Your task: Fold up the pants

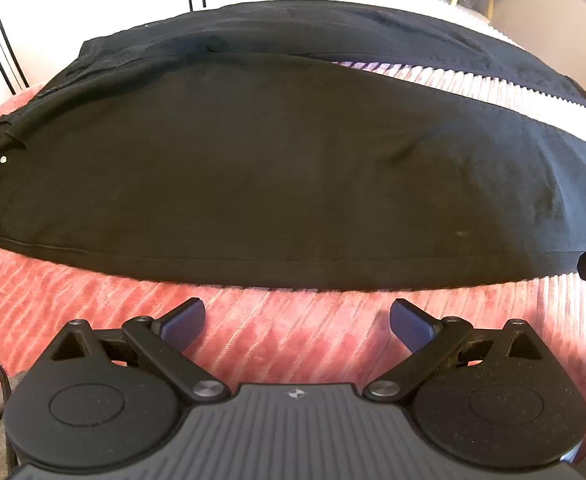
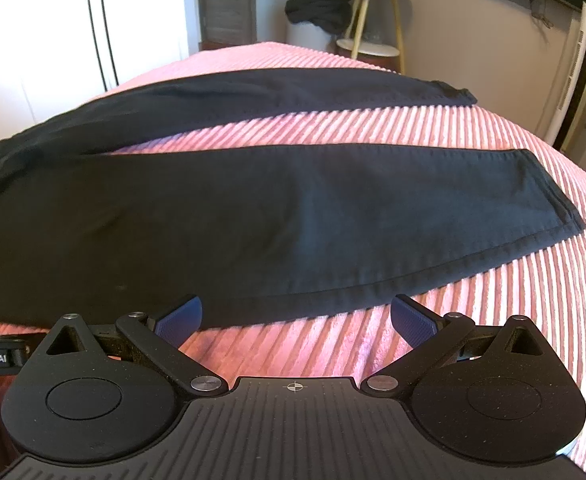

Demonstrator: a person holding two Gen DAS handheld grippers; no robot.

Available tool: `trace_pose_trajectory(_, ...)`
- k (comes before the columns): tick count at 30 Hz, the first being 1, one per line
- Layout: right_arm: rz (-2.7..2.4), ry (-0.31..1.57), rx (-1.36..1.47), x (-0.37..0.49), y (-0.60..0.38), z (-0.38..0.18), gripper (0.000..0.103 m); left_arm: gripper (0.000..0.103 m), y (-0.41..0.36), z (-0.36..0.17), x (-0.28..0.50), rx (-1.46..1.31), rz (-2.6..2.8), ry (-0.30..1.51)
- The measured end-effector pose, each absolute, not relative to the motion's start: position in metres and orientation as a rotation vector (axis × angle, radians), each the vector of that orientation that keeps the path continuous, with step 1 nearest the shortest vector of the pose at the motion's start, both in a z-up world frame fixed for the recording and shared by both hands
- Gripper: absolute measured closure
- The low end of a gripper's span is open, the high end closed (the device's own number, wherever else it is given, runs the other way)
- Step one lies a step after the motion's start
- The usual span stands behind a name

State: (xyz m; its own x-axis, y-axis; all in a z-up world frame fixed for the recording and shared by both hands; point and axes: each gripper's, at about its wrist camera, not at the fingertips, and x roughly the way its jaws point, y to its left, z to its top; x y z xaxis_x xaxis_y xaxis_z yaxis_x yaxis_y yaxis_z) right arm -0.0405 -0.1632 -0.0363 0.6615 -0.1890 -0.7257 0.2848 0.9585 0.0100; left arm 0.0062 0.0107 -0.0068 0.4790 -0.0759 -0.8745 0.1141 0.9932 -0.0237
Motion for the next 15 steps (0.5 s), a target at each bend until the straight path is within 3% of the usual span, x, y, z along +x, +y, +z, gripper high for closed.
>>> trace_pose_trajectory(15, -0.258, 0.926, 0.217, -0.002, -0.181, -0.049, 0.0, 0.004, 0.016, -0.007, 0.018, -0.016, -0.147, 1.08)
